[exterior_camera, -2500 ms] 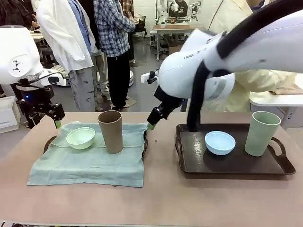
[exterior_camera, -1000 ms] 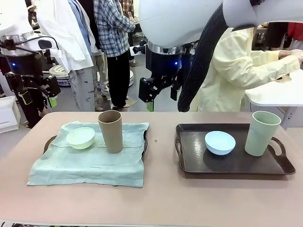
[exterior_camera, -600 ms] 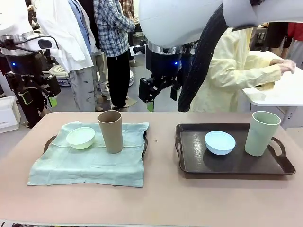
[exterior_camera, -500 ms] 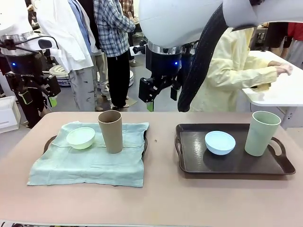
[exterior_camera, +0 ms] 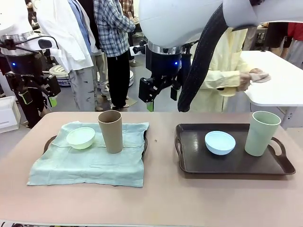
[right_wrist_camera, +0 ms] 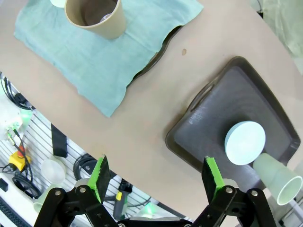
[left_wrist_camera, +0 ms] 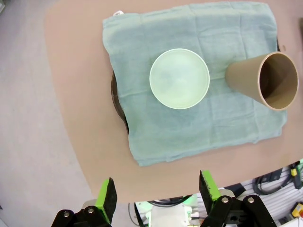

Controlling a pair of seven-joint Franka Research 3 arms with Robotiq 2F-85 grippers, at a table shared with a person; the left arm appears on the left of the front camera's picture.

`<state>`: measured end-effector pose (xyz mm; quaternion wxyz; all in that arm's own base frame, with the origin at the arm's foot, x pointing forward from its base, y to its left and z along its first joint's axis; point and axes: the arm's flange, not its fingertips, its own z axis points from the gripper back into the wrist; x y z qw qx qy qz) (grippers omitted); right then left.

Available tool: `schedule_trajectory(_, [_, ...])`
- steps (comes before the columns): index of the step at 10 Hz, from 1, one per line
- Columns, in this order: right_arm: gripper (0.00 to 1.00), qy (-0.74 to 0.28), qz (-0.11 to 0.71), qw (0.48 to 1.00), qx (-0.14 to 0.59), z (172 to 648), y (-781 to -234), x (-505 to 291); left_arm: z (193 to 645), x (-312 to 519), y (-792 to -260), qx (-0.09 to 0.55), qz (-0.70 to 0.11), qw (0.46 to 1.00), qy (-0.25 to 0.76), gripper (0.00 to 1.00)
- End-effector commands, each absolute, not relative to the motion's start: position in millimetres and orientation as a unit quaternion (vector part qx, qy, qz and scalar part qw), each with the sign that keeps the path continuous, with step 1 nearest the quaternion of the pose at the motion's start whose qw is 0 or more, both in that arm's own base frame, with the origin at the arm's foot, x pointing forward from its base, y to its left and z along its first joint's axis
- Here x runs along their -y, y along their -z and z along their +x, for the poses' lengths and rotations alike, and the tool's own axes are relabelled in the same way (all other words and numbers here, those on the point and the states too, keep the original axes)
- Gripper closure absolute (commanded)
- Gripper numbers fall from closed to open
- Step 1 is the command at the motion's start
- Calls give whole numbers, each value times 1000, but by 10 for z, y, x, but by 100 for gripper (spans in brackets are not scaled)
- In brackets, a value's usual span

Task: Set up a tray with a mat and arrange the tableware.
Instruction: Pick up the Picnic Bowl and Reusable plastic cup from the Handle tray in front of the human's position and hold them in the air.

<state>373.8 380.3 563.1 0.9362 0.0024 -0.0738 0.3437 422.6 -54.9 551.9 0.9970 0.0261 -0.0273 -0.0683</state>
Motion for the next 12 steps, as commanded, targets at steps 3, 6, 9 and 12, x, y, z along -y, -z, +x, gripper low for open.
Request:
schedule_trajectory(3, [0, -341, 4, 938, 62, 3699, -5668, -3713, 4226, 549, -5519, 27, 26, 997, 68, 8])
schedule_trajectory(6, [0, -230, -18, 970, 78, 3745, -5996, -2905, 4177, 644, -5578, 14, -25, 999, 39, 8])
schedule_trajectory(9, [0, -135, 12, 985, 109, 3595, -6367, -1861, 4174, 721, -5667, 33, -106, 993, 48, 8])
schedule_trajectory(12, [0, -64, 70, 984, 148, 3378, -6548, -654, 4295, 647, -5658, 38, -177, 982, 51, 8])
